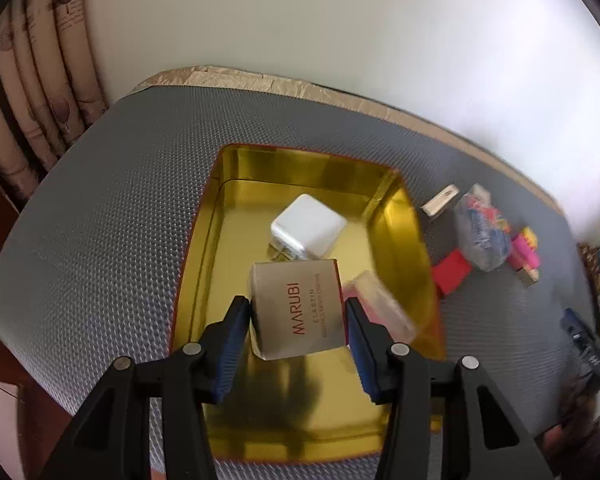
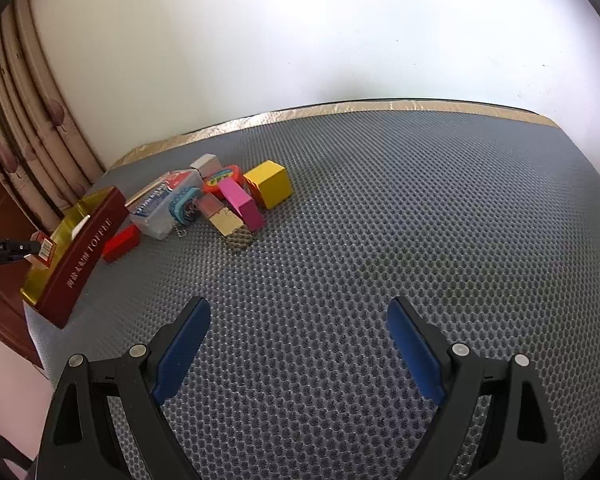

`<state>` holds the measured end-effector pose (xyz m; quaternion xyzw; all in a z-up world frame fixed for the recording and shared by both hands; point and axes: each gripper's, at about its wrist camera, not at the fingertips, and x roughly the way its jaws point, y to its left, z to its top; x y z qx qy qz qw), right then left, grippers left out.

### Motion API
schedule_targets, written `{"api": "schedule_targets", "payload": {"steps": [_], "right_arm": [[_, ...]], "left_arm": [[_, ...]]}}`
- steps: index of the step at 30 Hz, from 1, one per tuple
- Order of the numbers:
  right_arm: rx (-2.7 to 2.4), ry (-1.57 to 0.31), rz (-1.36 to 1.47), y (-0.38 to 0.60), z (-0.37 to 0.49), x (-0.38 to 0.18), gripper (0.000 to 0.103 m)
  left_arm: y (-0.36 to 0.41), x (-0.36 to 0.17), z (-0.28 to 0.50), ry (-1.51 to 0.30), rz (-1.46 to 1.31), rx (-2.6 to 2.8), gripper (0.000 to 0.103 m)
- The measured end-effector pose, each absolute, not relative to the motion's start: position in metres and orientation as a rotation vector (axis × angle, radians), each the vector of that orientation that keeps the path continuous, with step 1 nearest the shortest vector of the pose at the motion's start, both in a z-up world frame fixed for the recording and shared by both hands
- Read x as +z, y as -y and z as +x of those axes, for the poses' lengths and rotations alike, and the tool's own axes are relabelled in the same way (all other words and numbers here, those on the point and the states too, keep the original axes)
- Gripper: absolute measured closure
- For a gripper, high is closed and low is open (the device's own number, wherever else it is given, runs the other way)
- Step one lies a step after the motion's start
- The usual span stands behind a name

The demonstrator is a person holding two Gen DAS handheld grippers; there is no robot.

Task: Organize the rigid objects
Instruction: 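Carry the MARUBI box into the tin and open the left tool, then grasp the dark red and gold bar with the right tool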

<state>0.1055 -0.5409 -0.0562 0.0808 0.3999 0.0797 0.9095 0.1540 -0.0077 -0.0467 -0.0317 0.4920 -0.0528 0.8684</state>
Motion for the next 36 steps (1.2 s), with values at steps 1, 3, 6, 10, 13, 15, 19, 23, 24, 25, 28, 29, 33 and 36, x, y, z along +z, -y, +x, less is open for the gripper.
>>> {"api": "schedule_targets", "payload": {"steps": [1, 3, 6, 10, 13, 15, 19, 23, 24, 25, 28, 29, 33, 36], "right_arm": [[0.162, -0.831, 0.159, 0.539, 0.106, -0.057, 0.014], [0.157, -0.837, 0.146, 0.538, 0.108, -0.058, 0.014], [0.155, -0.844, 0.142, 0.538, 0.109, -0.058, 0.014], [0.156, -0.85, 0.145, 0.539, 0.11, -0.059, 0.014], [0.16, -0.86, 0.133, 0.538, 0.111, -0.059, 0.014], [0.174, -0.878, 0.104, 0.53, 0.114, -0.059, 0.014], [0.282, -0.874, 0.014, 0.498, 0.123, -0.044, 0.023], [0.365, -0.895, -0.042, 0.473, 0.147, -0.037, 0.049], [0.393, -0.913, -0.025, 0.47, 0.155, -0.037, 0.059], [0.408, -0.92, -0.016, 0.469, 0.158, -0.038, 0.06], [0.463, -0.926, -0.017, 0.457, 0.17, -0.034, 0.06], [0.462, -0.921, -0.045, 0.451, 0.172, -0.033, 0.06], [0.465, -0.964, -0.113, 0.441, 0.191, -0.04, 0.06], [0.464, -0.982, -0.136, 0.442, 0.204, -0.044, 0.06]], "left_arm": [[0.01, -0.053, 0.16, -1.033, -0.049, -0.109, 0.054], [0.011, -0.064, 0.167, -1.04, -0.022, -0.09, 0.054], [0.009, -0.07, 0.175, -1.034, -0.01, -0.099, 0.052], [0.023, -0.065, 0.175, -0.974, 0.098, -0.039, 0.052], [0.031, -0.053, 0.169, -0.922, 0.112, -0.012, 0.049], [0.035, -0.041, 0.156, -0.876, 0.105, 0.003, 0.049], [0.052, -0.012, 0.118, -0.811, 0.031, -0.08, 0.047], [0.069, 0.0, 0.079, -0.771, -0.036, -0.137, 0.041], [0.074, 0.001, 0.071, -0.766, -0.043, -0.136, 0.041], [0.081, 0.0, 0.065, -0.77, -0.045, -0.14, 0.04], [0.096, -0.005, 0.054, -0.79, -0.03, -0.191, 0.04], [0.104, -0.006, 0.052, -0.796, -0.016, -0.201, 0.04], [0.115, -0.013, 0.05, -0.793, 0.056, -0.2, 0.04], [0.11, -0.017, 0.054, -0.815, 0.015, -0.21, 0.04]]}}
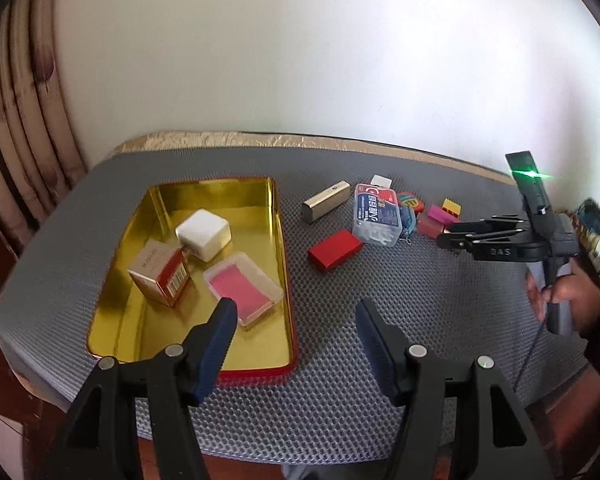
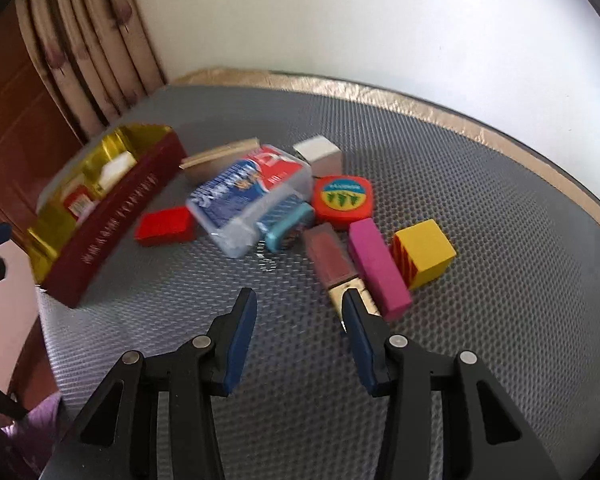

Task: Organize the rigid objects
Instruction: 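Grasp the dark red and gold bar with the right tool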

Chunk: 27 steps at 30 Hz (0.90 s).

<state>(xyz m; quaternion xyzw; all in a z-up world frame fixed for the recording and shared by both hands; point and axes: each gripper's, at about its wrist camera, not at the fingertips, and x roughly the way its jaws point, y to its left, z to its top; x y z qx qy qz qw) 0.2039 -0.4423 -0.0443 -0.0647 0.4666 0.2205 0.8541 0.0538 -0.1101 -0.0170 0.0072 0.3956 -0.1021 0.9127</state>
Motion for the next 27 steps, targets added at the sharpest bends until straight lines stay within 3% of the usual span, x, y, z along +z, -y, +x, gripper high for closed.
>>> {"api": "schedule_targets", "payload": {"steps": [9, 12, 19, 27], "right_arm": [[0.477, -1.092, -0.299, 0.43, 0.239, -0.065, 0.06], [0.468, -1.093, -0.341, 0.425, 0.236, -0.065, 0.084], [0.41, -1.094, -0.213, 0.437, 0.202, -0.057, 0.085], [0.547, -0.974, 0.009, 0.402, 0.165, 0.019, 0.085]], "left_arm": [[0.106, -0.034, 0.062, -0.875, -0.018, -0.215, 0.04], [0.107, -0.036, 0.063, -0.876, -0.007, -0.204, 0.04], [0.095, -0.029, 0.06, -0.854, -0.037, -0.183, 0.04], [0.057, -0.017, 0.033, -0.848, -0.092, -0.048, 0.04]]}}
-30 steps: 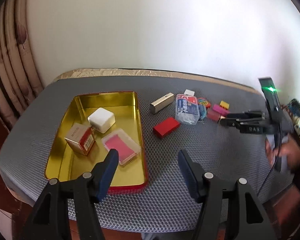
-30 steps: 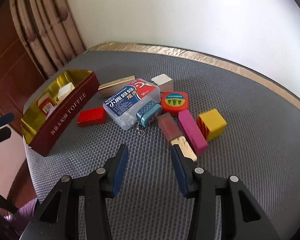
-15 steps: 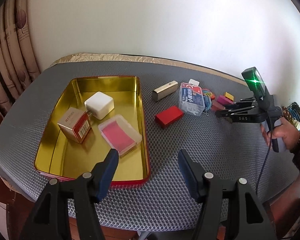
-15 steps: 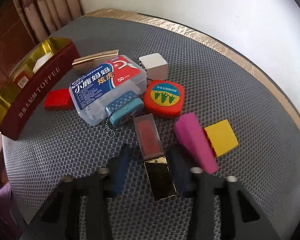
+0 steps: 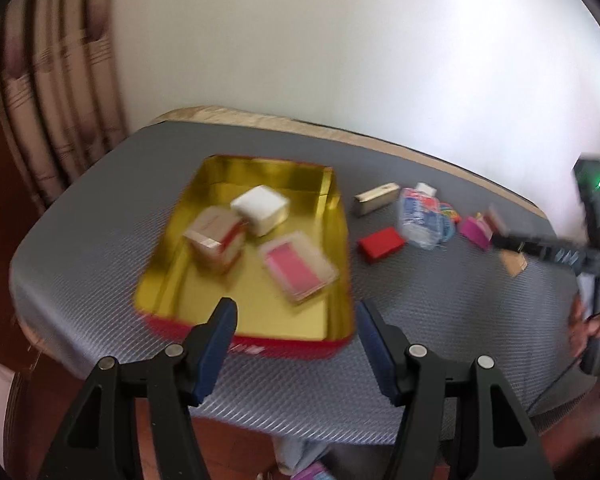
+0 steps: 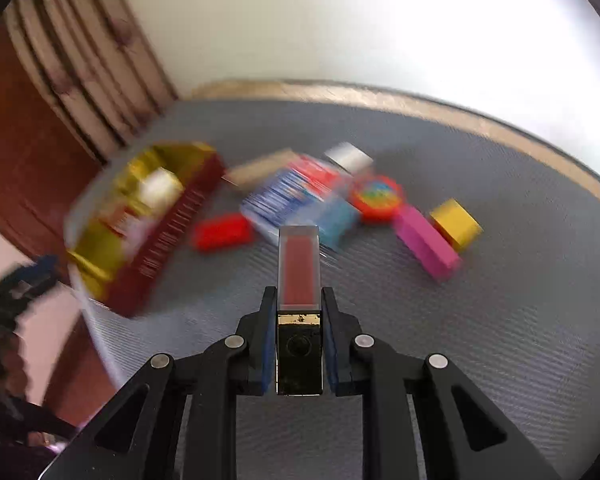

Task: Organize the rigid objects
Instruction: 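Carry the dark red bar into the tin and open the right tool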

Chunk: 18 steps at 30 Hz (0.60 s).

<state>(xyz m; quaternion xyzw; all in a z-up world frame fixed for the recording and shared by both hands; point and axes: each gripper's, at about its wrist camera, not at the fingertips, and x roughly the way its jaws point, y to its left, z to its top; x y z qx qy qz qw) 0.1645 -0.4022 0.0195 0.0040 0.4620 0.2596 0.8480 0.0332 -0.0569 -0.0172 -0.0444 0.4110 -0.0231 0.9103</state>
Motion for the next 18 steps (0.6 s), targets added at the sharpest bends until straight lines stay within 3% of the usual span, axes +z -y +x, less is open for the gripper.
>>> {"api": "schedule_targets", "payload": {"steps": [5, 11, 18], "right_arm": [[0.705, -0.985, 0.089, 0.315, 0.196, 0.04, 0.085], [0.69, -1.065, 0.019, 0.216, 0.241, 0.003, 0.085], [0.613, -1.134, -0.069, 0.18, 0.271, -0.043, 0.085]], "left_arm": [[0.029, -0.017, 0.019, -0.818, -0.102, 0.098, 0.04], [0.004, -0.017, 0.017, -0.801, -0.163, 0.134, 0.04], [0.003, -0.033, 0.024, -0.841, -0.135, 0.126, 0.04]]}}
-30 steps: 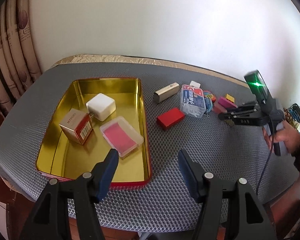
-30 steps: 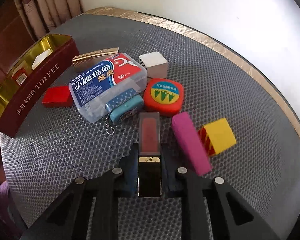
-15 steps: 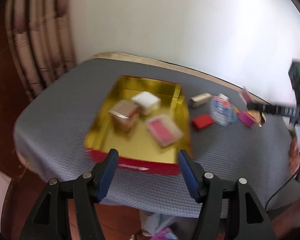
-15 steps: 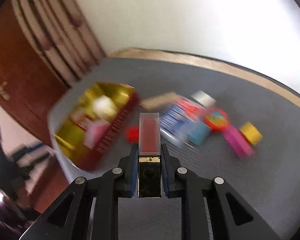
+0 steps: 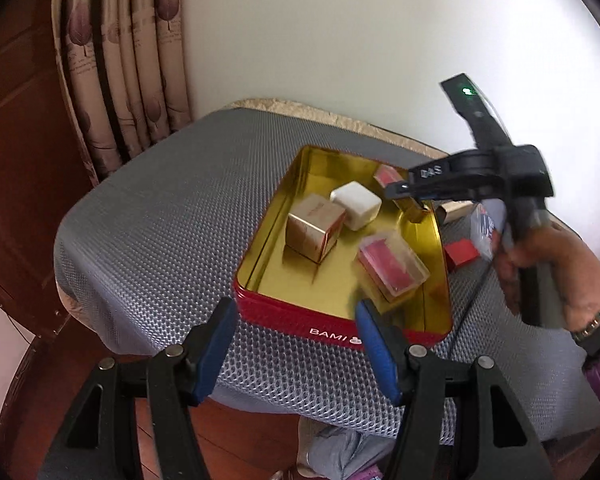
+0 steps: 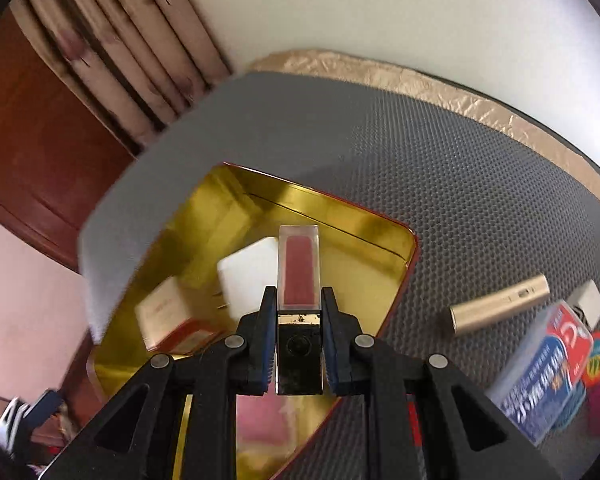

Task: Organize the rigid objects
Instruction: 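Carry the dark red bar into the tin and open the right tool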

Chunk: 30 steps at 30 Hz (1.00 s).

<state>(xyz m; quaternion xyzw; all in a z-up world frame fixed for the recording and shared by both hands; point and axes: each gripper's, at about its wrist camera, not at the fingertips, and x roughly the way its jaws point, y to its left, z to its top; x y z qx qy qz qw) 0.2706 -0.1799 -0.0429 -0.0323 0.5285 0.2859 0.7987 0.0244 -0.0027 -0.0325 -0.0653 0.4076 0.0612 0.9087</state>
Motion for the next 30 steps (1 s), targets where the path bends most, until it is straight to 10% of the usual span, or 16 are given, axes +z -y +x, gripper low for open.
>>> {"api": "schedule_targets", "payload": {"steps": [30], "right_arm": [[0.535, -1.084, -0.102, 0.18, 0.276, -0.051, 0.084]], "left_arm": [[0.0, -0.053, 0.038, -0.921, -0.101, 0.145, 0.04]]}}
